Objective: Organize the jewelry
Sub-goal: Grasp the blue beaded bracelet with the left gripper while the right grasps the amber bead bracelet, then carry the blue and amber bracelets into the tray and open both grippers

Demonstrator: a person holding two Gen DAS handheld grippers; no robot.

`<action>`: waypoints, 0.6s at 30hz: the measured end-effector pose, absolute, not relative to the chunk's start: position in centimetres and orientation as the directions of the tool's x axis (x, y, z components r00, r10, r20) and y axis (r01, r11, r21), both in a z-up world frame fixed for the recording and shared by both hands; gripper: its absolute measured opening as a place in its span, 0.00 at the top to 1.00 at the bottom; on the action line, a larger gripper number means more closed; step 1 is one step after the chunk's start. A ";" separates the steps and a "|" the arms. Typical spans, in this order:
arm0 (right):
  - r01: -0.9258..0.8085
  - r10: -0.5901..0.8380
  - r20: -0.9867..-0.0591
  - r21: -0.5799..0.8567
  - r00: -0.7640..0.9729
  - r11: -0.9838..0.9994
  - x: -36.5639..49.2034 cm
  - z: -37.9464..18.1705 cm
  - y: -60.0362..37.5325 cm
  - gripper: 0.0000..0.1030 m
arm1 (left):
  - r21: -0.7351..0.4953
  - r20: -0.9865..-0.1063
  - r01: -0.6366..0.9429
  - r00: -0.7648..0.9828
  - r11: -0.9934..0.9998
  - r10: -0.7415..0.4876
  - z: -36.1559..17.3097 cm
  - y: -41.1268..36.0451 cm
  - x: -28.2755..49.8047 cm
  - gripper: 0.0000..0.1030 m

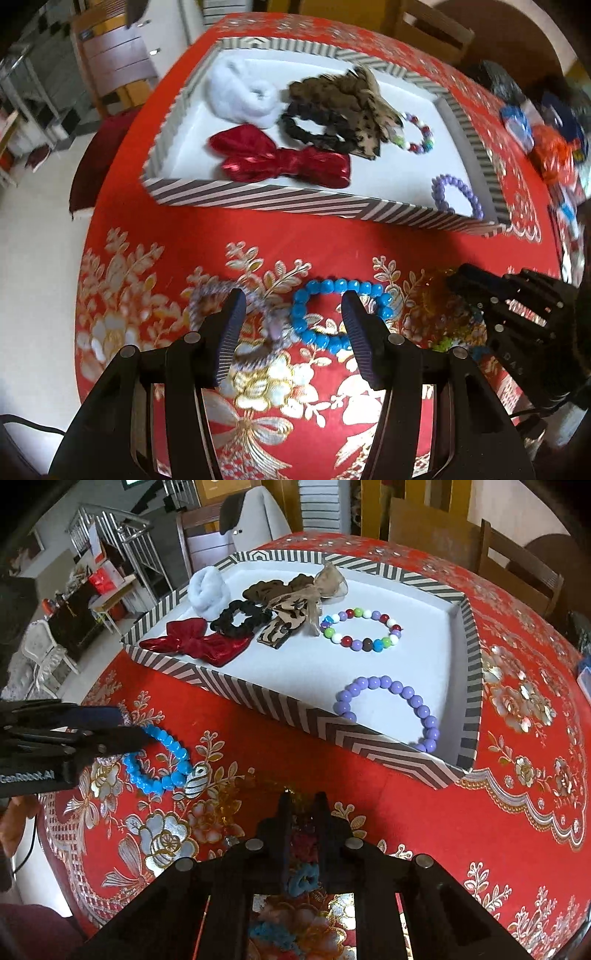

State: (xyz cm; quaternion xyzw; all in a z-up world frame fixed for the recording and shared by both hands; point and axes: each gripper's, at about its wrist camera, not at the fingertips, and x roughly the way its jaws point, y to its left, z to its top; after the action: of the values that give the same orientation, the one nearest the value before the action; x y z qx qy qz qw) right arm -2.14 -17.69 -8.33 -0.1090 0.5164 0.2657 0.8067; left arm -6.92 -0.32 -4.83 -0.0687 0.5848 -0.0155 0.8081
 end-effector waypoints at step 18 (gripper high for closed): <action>-0.524 0.397 -0.852 0.178 0.342 0.833 -2.5 -6.0 -18.3 0.92 | -0.167 -0.940 0.106 0.282 0.980 -0.191 -5.8 -1.9 -6.3 0.93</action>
State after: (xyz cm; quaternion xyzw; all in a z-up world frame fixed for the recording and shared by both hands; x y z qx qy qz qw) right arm -2.52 -18.35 -6.04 -0.0635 0.4994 0.2817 0.8168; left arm -6.28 -1.93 -5.75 -0.0358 0.5918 -0.0930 0.7999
